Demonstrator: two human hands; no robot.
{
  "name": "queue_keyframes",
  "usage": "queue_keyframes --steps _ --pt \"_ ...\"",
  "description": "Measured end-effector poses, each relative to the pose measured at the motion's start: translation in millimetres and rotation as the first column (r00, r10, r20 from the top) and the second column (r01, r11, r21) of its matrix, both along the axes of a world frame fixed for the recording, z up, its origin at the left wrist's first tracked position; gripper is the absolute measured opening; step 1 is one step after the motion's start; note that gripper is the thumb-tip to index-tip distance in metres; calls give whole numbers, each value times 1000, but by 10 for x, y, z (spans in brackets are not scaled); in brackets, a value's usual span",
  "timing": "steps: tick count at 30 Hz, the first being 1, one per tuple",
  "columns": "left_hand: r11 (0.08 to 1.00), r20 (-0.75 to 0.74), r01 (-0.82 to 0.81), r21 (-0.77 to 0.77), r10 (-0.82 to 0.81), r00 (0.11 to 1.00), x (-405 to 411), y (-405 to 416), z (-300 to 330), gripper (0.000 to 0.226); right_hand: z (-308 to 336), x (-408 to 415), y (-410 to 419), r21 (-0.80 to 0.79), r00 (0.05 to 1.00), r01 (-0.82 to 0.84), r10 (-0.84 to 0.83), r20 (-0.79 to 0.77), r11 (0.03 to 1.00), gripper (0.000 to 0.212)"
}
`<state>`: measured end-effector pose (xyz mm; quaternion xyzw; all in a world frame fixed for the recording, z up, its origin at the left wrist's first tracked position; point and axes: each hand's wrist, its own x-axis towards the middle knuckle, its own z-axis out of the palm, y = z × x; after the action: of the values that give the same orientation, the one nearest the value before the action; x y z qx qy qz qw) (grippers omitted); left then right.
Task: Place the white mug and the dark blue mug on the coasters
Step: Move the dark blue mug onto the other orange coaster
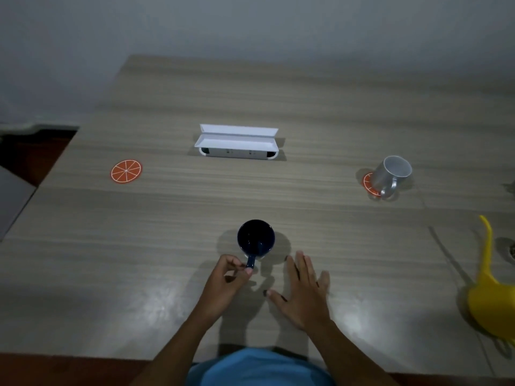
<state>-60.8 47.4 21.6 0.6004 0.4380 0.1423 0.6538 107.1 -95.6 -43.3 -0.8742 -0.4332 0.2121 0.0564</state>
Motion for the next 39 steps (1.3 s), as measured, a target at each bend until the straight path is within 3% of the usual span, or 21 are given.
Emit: queue_keyframes --steps 3,10,16,27,34,39 --pt "998 7 11 -66 -10 1000 55 1 116 9 42 -27 4 -52 999 13 -11 32 999 106" --pt "987 -40 -12 -158 6 999 185 -3 184 23 183 -121 81 -136 1000 -1 4 20 991 102" --pt "989 -19 26 -147 -29 999 168 58 165 22 276 -230 169 -156 1000 -3 5 17 988 93" --pt "986 12 -161 -34 161 987 -479 617 159 26 337 -600 787 -145 967 -250 256 20 957 85" --pt "934 64 -357 -18 358 932 -927 1214 162 28 419 -1060 1624 -182 925 -369 380 29 912 105" --pt "897 76 -442 -27 442 894 -1220 1699 172 25 406 -1367 2187 -176 931 -364 362 -45 915 116"
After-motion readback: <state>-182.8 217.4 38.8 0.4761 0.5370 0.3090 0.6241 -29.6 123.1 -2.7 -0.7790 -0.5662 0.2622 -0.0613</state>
